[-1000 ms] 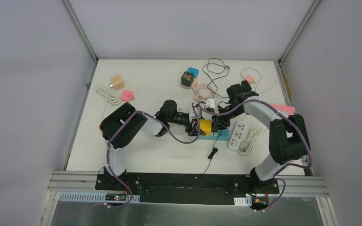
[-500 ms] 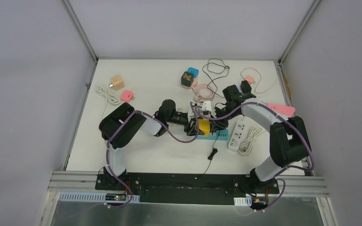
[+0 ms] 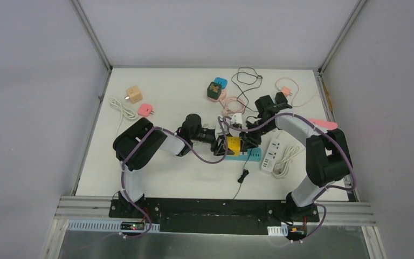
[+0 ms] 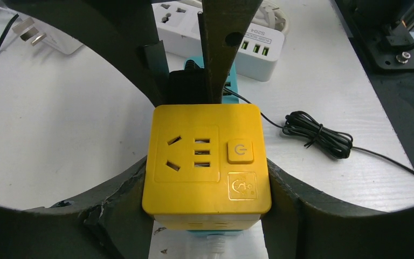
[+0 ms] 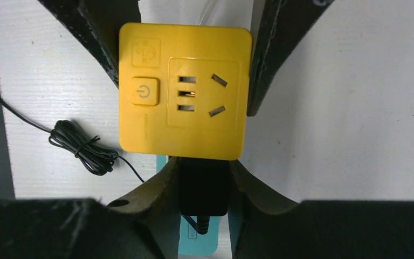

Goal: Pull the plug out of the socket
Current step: Remove the plug from the socket.

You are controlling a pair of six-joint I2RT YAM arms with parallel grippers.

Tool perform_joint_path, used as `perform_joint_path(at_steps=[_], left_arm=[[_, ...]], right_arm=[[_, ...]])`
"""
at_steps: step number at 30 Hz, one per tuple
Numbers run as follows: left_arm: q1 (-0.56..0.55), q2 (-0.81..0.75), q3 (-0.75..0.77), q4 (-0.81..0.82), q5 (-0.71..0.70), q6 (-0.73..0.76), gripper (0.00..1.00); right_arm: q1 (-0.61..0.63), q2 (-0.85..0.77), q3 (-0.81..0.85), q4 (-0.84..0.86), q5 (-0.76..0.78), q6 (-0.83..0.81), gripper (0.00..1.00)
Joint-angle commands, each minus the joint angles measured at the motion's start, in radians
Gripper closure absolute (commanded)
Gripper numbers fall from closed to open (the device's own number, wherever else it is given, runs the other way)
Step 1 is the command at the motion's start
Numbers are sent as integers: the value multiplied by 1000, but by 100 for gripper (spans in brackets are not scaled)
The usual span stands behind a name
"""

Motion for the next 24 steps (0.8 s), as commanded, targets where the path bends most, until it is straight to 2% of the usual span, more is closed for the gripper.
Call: perform_joint_path(at_steps=[1,5,10,15,17,20,24], left_arm=[[-19,-3,7,-75,10,46,100],[-19,-4,7,-75,11,45,100],[-19,-7,5,-71,9,47,100],[-19,-8,0,-60,8,46,100],[-19,-8,-3,-56,7,47,100],[-19,-9,-6,-56,9,51,100],[-19,-9,-4,-63,10,55,100]], right_arm=[[2,34,43,-94,-38,5,100],[82,-67,-95,117,166,10,100],[99,-59,-73,99,131,29,100],[81,-33,-56,166,186,130,100],[33,-4,-8,105,110,175,100],[-6,47,64,-75,-28,88,100],[11,25,45,-80,-8,39,100]])
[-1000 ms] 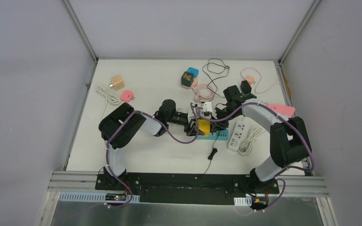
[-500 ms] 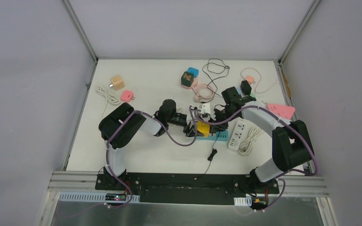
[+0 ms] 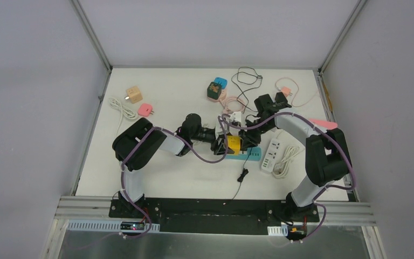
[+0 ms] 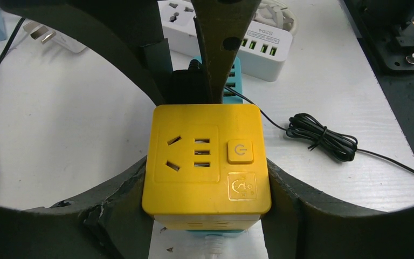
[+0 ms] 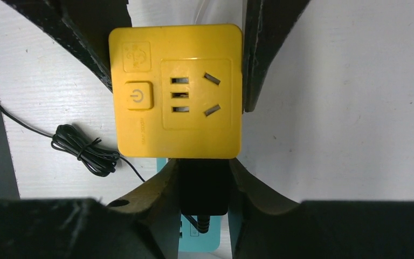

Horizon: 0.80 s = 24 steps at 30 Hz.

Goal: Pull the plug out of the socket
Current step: Remove the plug from the socket.

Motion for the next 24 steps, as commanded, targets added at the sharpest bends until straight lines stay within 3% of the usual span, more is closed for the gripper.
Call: perform_joint_path(at_steps=[1,6,12,15,21,24], left_arm=[[-20,-3,-4,-52,9,36,100],[-20,-2,0,-61,9,42,100],[-20,0,10,-79,15,45,100],[-20,1,10,-81,16,46,100],[-20,1,12,-85,15,46,100],[-20,2,13,-89,14,49,100]], right_arm=[[32,-29,-17,-35,19,-43,100],[93,-129,-106,141,127,5,100],[21,-49,-4,-27,-76,8,100],[1,-26,17,-50,-105,17,100],[84,-128,-110,141,121,4,100],[89,-136,-105,142,119,15,100]])
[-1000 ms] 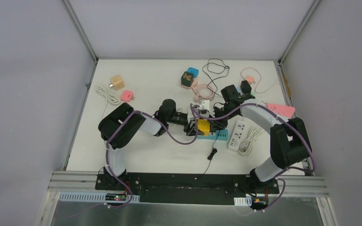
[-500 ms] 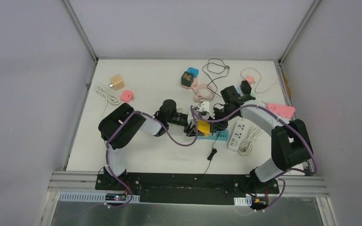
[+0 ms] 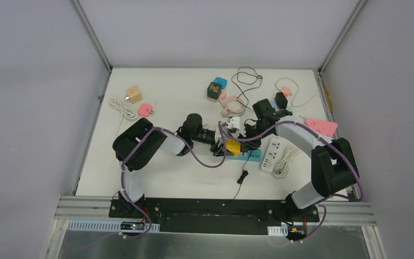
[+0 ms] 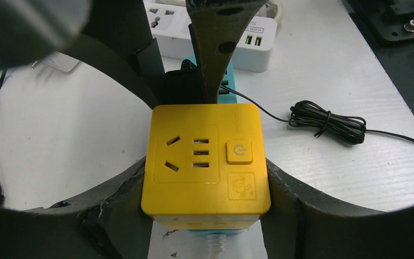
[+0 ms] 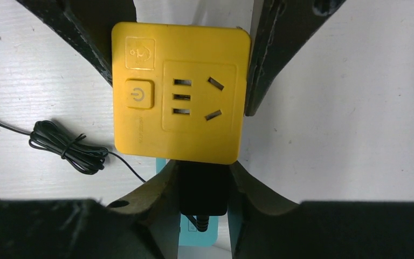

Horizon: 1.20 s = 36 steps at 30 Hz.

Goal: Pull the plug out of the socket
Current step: Remove the plug from the socket.

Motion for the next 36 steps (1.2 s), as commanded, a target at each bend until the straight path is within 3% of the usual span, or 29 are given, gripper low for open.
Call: perform_joint_path(at_steps=[1,10,12,18,21,27,36], left_arm=[[-12,3,3,-75,-2,23,100],[-13,1,4,-85,-1,29,100],[-13,2,5,-88,1,33,100],[-13,2,9,-100,1,36,100],[-15,3,12,-109,3,41,100],[-16,2,20,-132,1,50,100],[-18,3,26,-151,1,58,100]], right_arm=[[32,-25,1,39,6,1,100],[-117,102,148,-204,-332,-16,100],[-122,92,139,-210,-317,-40,100],[-22,-69,-12,20,-106,-23,100],[-28,-70,9,12,-137,16,100],[-115,34,127,-175,-346,7,100],[-50,-66,63,-56,-173,52,100]])
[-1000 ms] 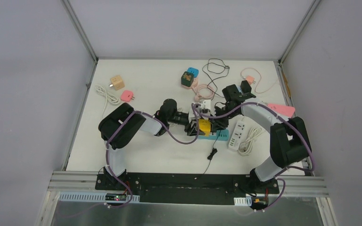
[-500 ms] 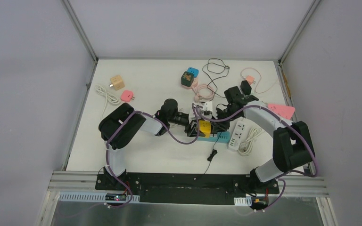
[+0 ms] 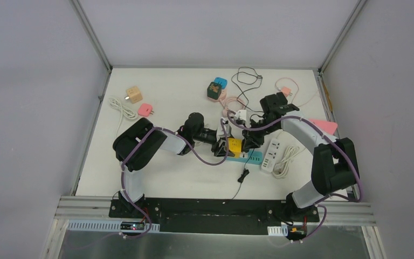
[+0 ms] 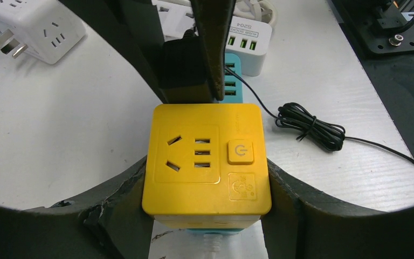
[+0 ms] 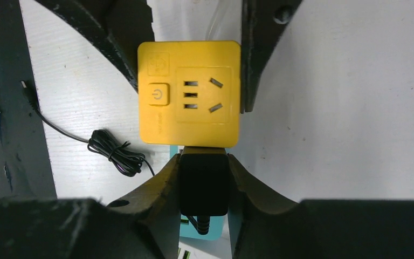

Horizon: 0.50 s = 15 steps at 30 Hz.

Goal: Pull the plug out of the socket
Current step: Remove the plug from the socket.

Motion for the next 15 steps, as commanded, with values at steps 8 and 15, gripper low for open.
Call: perform_joint_path(at_steps=[8,15], left_arm=[[-11,3,4,-90,-16,26,100],[-11,3,-13,-2,-52,-38,99]], right_arm=[[43,-71,17,0,25,-42,100],[43,-52,49,-103,35,-123,100]])
